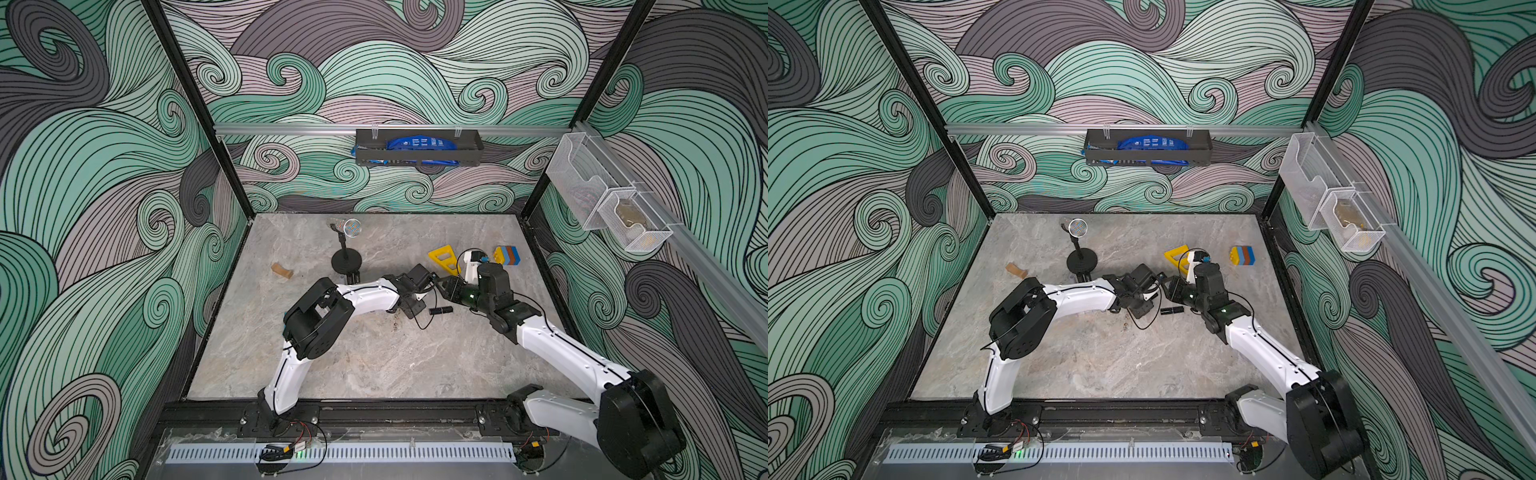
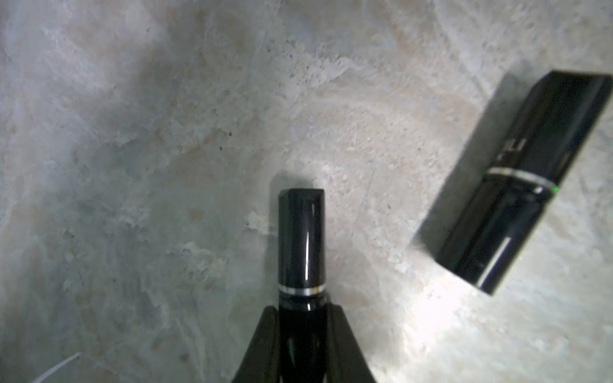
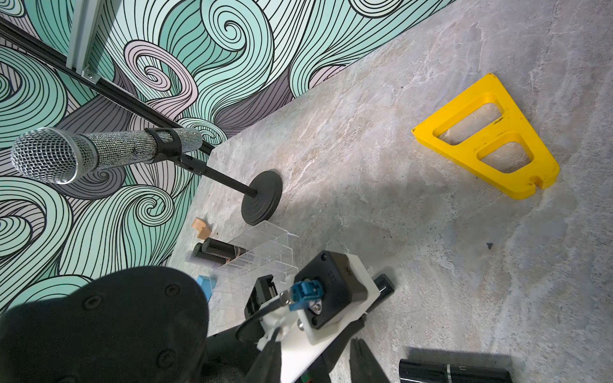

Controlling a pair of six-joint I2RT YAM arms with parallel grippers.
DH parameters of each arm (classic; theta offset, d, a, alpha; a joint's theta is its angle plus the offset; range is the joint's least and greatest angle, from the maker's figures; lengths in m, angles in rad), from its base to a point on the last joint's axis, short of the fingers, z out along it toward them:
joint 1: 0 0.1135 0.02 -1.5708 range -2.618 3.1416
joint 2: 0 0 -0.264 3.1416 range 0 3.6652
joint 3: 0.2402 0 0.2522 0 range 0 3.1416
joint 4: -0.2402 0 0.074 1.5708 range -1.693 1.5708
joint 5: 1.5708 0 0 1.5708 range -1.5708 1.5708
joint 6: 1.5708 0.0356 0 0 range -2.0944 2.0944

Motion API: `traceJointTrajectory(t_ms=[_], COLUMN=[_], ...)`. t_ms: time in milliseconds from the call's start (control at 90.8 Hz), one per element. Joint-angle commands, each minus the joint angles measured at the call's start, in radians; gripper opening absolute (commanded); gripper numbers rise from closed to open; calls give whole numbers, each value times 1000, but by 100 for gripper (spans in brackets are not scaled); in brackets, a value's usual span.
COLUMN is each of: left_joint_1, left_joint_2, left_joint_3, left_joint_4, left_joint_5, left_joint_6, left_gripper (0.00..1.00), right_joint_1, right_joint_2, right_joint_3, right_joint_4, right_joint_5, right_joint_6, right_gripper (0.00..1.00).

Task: Arrange the lipsticks in the organizer
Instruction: Pick up the lipstick at the center of the board.

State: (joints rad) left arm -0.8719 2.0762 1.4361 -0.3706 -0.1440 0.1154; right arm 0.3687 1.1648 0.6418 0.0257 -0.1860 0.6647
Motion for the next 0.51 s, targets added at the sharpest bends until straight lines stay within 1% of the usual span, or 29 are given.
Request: traceJointTrajectory(t_ms=[0,154,275,319,396,495], left_joint_1=[4,13,50,80,152,257], left_joint_2=[-111,-263,-387,-432,-530,-675], left_joint_3=[2,-19,-87,-122,-191,-315], left_joint_4=[-87,-167,-182,-179,-146,-12], left_joint_5=[21,38,120,171,308,561], left_joint_6=[-49,-89,-122,-150,-213,-335], left_gripper=[5,5,5,6,6,7], right_joint_1=[-5,-5,-5,-6,-8,-8], right_joint_2=[-8,-22,-43,-53,-67,-69], right_joint_3=[7,41,43,41,40,54], right_joint_4=[-7,-18,14,36,82,137], right_joint_5=[-15,-178,-347,-396,-481,-557], right_joint_6=[-13,-45,-9,18,62,100], right_gripper=[39,40,44,45,47,51])
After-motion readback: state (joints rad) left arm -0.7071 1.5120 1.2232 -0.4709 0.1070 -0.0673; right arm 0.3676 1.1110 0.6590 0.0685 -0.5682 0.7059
